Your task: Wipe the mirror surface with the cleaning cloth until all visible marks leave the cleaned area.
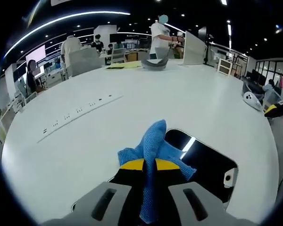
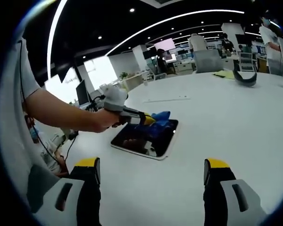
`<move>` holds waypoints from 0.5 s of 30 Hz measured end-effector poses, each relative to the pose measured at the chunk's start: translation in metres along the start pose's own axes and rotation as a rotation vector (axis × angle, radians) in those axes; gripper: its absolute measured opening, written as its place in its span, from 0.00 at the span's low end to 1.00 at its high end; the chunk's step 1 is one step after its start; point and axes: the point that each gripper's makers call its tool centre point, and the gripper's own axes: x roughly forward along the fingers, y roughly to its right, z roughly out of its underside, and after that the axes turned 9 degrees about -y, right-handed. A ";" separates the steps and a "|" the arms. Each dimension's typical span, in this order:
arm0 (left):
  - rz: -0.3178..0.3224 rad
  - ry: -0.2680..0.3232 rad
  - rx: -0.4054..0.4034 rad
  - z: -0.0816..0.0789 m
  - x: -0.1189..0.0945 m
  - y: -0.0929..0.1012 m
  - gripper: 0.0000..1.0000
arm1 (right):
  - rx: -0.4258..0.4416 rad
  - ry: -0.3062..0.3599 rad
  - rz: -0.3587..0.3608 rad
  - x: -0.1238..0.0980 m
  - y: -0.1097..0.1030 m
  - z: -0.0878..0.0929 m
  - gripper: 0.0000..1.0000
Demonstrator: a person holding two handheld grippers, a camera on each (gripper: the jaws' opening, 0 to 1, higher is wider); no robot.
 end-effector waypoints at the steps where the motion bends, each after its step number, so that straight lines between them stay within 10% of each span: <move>1: 0.002 -0.001 0.001 -0.001 0.001 0.001 0.04 | 0.003 0.000 0.001 0.000 0.001 0.000 0.90; 15: 0.053 -0.008 0.064 -0.011 0.012 0.027 0.04 | 0.019 0.015 0.014 -0.004 0.007 -0.002 0.90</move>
